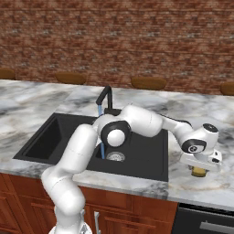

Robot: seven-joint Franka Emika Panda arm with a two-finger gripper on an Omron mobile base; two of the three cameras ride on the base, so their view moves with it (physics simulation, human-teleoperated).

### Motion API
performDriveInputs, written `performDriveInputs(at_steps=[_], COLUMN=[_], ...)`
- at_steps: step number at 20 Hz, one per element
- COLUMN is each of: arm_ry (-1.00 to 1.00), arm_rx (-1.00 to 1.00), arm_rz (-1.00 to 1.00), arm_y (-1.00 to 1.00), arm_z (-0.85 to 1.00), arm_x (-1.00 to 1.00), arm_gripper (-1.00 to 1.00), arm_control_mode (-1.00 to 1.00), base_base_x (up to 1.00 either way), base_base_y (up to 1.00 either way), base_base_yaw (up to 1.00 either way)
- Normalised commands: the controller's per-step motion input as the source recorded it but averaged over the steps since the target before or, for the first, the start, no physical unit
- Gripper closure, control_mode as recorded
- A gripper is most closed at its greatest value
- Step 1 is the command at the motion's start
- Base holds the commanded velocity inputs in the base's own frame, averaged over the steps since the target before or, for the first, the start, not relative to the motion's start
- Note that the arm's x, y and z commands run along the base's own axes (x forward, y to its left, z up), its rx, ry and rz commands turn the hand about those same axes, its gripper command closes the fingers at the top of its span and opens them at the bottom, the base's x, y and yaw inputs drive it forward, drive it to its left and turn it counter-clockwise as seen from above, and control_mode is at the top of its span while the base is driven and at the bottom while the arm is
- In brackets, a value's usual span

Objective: Soak the sponge with water for a few seconds and then drop it inside the sink.

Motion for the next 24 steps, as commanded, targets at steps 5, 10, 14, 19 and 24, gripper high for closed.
performDriveInputs(at_steps=[5,10,14,19,24], arm_ry=[-0.04,-0.01,-0.01,-0.02,-0.03], arm_rx=[0.0,0.0,0.0,-0.01,-0.04], arm_rz=[0.04,0.09,0.11,0.11,0.12], arm_y=[0.07,0.14,0.39,0.6,0.71], arm_z=[0.14,0.43,0.35,0.14,0.07], arm_x=[-0.24,-0.29,-0.28,-0.07,-0.12], arm_gripper=[1.0,1.0,1.0,1.0,1.0], arm_control_mode=[-1.0,-1.0,-1.0,-1.0,-1.0], base_base_x=[0.0,0.0,0.0,0.0,0.0], base_base_y=[0.0,0.0,0.0,0.0,0.0], base_base_yaw=[0.0,0.0,0.0,0.0,0.0])
